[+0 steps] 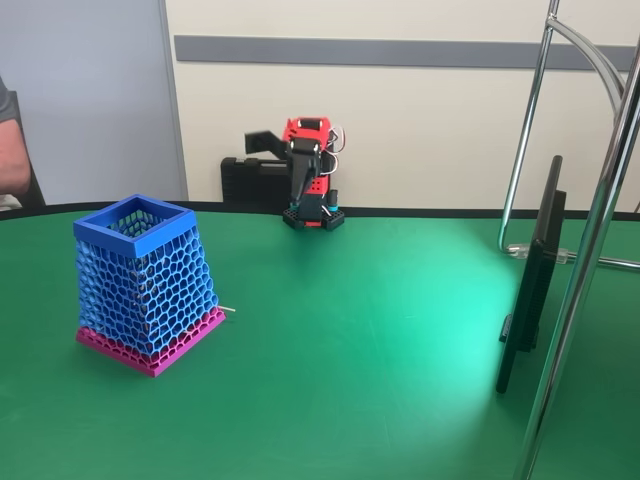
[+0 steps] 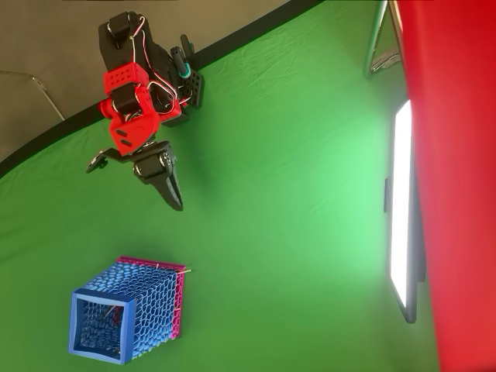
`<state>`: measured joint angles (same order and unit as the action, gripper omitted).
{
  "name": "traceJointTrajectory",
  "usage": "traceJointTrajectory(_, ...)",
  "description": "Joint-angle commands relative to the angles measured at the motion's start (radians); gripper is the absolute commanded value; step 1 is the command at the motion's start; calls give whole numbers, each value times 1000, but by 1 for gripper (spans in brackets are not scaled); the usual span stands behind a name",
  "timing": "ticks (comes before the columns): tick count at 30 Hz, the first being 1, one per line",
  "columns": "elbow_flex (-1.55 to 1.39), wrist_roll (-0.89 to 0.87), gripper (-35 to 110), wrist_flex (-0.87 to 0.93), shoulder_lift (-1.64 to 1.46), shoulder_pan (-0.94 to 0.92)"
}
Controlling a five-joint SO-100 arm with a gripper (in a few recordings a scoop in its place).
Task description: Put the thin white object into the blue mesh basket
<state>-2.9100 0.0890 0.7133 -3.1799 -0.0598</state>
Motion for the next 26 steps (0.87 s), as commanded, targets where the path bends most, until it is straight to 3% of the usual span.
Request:
traceJointTrajectory(1, -97, 11, 2, 25, -94, 26)
traceJointTrajectory(26, -173, -78, 2, 149, -144, 44)
